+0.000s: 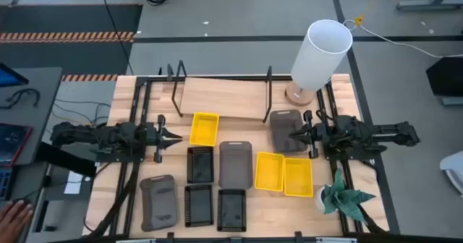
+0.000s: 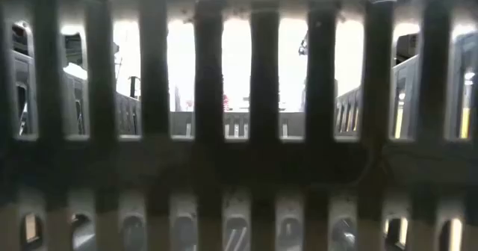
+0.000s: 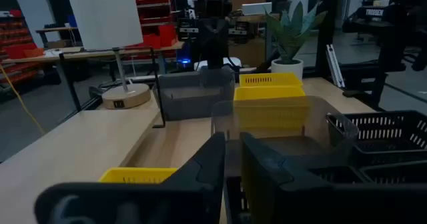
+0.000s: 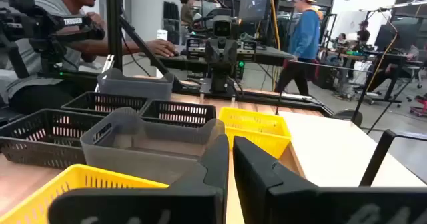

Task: Stack baskets on shelf by color

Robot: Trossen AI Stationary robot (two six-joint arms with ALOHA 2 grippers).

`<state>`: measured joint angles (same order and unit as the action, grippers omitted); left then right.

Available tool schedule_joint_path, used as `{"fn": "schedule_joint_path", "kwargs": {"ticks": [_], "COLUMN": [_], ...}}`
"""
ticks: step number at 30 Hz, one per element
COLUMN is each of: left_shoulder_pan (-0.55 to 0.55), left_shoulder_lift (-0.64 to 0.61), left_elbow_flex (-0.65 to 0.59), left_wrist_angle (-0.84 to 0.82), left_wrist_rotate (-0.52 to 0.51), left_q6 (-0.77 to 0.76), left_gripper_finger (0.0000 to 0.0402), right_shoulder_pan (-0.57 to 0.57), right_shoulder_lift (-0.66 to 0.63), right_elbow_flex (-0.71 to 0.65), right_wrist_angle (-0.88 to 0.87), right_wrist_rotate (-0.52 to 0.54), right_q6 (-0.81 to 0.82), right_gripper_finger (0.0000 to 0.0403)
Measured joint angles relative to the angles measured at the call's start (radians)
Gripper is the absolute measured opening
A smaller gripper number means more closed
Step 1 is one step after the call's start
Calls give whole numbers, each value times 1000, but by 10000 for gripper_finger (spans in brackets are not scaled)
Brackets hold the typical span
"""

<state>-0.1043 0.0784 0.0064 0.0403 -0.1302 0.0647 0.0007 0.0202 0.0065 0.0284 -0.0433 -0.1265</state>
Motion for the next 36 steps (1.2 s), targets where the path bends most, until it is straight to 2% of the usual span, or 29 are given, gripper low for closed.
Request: {"fn": "schedule_joint_path", "kwargs": {"ticks": [28,36], "left_shoulder_pan": [0,0], "left_shoulder_lift": [0,0], "left_elbow_flex": [0,0], "left_wrist_angle": [0,0], "left_wrist_rotate": [0,0], "left_q6": [0,0], "left_gripper_finger": [59,51], "right_shoulder_pan": [0,0], "right_shoulder_lift": [0,0], "right_elbow_flex": [0,0], "right_wrist_angle": [0,0], "right_wrist_rotate": [0,0], "right_q6": [0,0], "right_gripper_finger": [29,29]}}
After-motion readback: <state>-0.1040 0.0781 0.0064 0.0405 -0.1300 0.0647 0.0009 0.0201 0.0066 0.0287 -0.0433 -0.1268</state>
